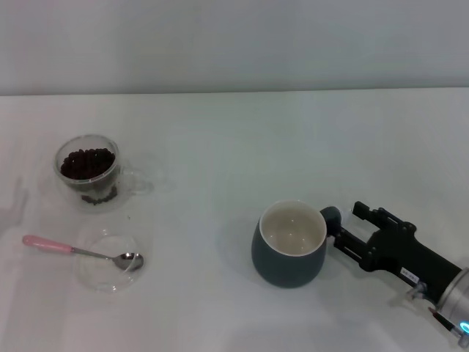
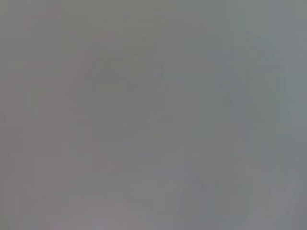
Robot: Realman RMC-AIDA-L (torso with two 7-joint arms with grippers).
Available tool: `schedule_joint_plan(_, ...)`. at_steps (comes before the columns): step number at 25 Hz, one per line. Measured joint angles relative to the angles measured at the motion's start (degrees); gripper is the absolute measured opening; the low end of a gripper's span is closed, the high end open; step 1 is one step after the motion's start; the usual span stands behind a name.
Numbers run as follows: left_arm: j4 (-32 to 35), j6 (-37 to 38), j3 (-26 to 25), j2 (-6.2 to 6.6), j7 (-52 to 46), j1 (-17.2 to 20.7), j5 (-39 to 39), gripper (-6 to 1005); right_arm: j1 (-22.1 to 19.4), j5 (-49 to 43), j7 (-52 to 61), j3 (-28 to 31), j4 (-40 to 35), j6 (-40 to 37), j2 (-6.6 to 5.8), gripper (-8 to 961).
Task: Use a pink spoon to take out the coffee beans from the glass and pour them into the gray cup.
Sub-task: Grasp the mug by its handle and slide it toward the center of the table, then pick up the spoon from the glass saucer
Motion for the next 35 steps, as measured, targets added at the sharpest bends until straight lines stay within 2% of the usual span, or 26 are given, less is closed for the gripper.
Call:
schedule_joint_plan(17,0.1,0.0,0.0,-0.01,0.0,0.1,0.0,741,-6.2,0.0,2.3,-0.1,-3.0,-5.4,-0.40,761)
schedule_joint_plan(26,0.0,0.0,0.1,-0.08,0.0,0.3,0.0,742,-11.5,0.3,4.7,0.1,-7.3,-7.8,-0.51,788)
schedule_joint_plan(30,0.0,0.0,0.0,-0.09,0.0,0.3,0.0,741,-13.1,2.0,3.0,2.6,-8.7,-8.4,-0.35,799)
schedule_joint_plan(35,0.0,0.0,0.0,-0.09,0.0,0.4,0.0,741,-12.8,3.4,-4.9,9.8,-8.5,-11.7,-0.18,814)
